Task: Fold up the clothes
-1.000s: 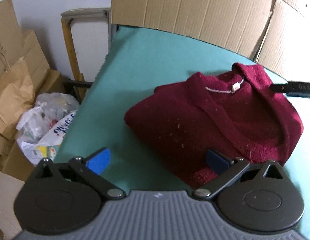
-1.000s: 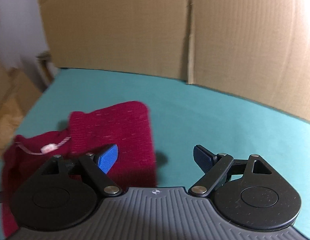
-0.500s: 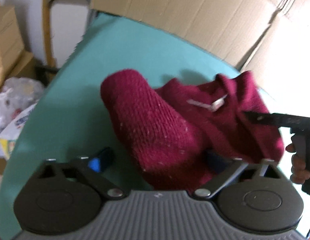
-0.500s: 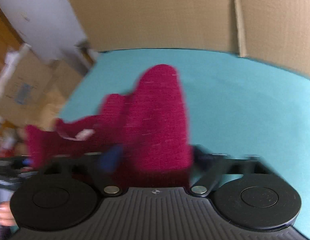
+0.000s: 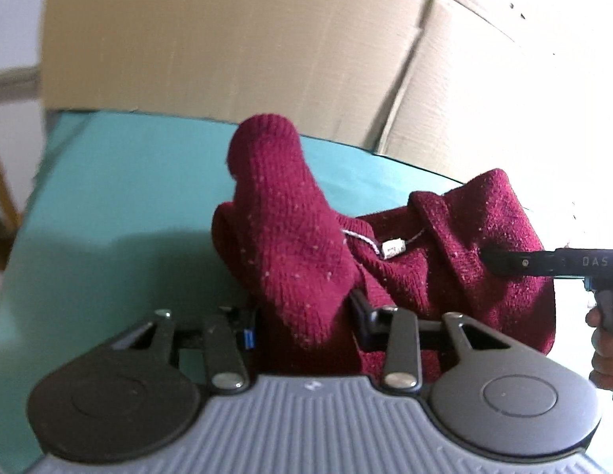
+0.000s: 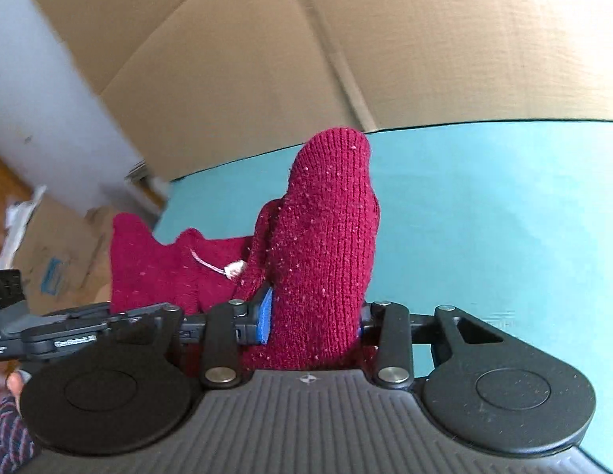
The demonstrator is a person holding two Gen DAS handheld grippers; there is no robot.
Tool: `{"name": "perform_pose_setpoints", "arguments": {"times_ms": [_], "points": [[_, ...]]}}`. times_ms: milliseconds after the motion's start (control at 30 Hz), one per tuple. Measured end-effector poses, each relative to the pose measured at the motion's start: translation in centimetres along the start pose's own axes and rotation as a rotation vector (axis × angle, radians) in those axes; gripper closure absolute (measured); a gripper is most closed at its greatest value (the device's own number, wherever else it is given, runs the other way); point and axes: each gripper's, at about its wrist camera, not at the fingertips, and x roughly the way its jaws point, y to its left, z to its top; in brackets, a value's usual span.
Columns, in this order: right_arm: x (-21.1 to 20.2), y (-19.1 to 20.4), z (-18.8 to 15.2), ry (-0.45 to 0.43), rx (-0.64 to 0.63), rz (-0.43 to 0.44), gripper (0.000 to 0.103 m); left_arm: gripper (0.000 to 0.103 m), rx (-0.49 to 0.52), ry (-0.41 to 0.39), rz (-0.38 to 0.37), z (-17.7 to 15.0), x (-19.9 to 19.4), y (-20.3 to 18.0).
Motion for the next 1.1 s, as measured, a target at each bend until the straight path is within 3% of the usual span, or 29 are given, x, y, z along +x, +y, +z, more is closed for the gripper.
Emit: {"name": "perform_pose_setpoints", "arguments": {"times_ms": [167, 200, 267, 300, 333, 433, 600, 667, 800, 867, 1000, 1100], "points": [[-1.8, -2.9, -0.8, -0.048, 0.098, -0.049, 0.064, 0.058, 0.084, 0.012, 0.001, 1.4, 2.2, -2.7], [-2.1, -3.4, -0.8, -0.058, 0.104, -0.063, 0.064, 0.049, 0.112, 0.006, 0.019, 1.4, 2.5, -3.2], [-2.1, -4.1, -0.9, -0.065, 0.112, -0.089, 0.063, 0.044, 0.180, -0.014, 0.079, 1.0, 2.6, -3.8], [-1.7, -4.4, -0.9, -0.054, 0.110, -0.089, 0.062, 0.037, 0.214, -0.025, 0.108, 0.7, 2.5, -4.0], [-1.3, -4.5, -0.8, -0.053, 0.103, -0.097, 0.056, 0.029, 0.244, -0.035, 0.138, 0.5, 2.4, -4.1], [-1.2, -3.9, -0.4, -0.080, 0.060, -0.148, 0.042, 0.024, 0.283, -0.040, 0.207, 0.2, 1.3, -3.8], [-6.1, -2.2, -0.4, -0.253, -0.014, -0.365, 0.039, 0.035, 0.350, -0.165, 0.398, -0.7, -3.6, -3.8], [-8.3, -1.0, -0.9, -0.302, -0.098, -0.388, 0.044, 0.036, 0.345, -0.210, 0.415, -0.3, -5.1, -4.0], [-8.1, 0.3, -1.1, -0.257, -0.188, -0.375, 0.052, 0.054, 0.360, -0.162, 0.346, 0.4, -3.2, -6.1], [-7.1, 0.4, -0.8, -0.236, -0.201, -0.377, 0.056, 0.055, 0.391, -0.130, 0.336, 0.5, -1.0, -7.2], [-5.2, 0.6, -0.4, -0.193, -0.226, -0.380, 0.065, 0.057, 0.443, -0.068, 0.383, 1.4, 4.5, -8.6], [-3.7, 0.7, -0.1, -0.160, -0.246, -0.383, 0.065, 0.058, 0.506, -0.071, 0.377, 1.7, 6.3, -9.4]]}}
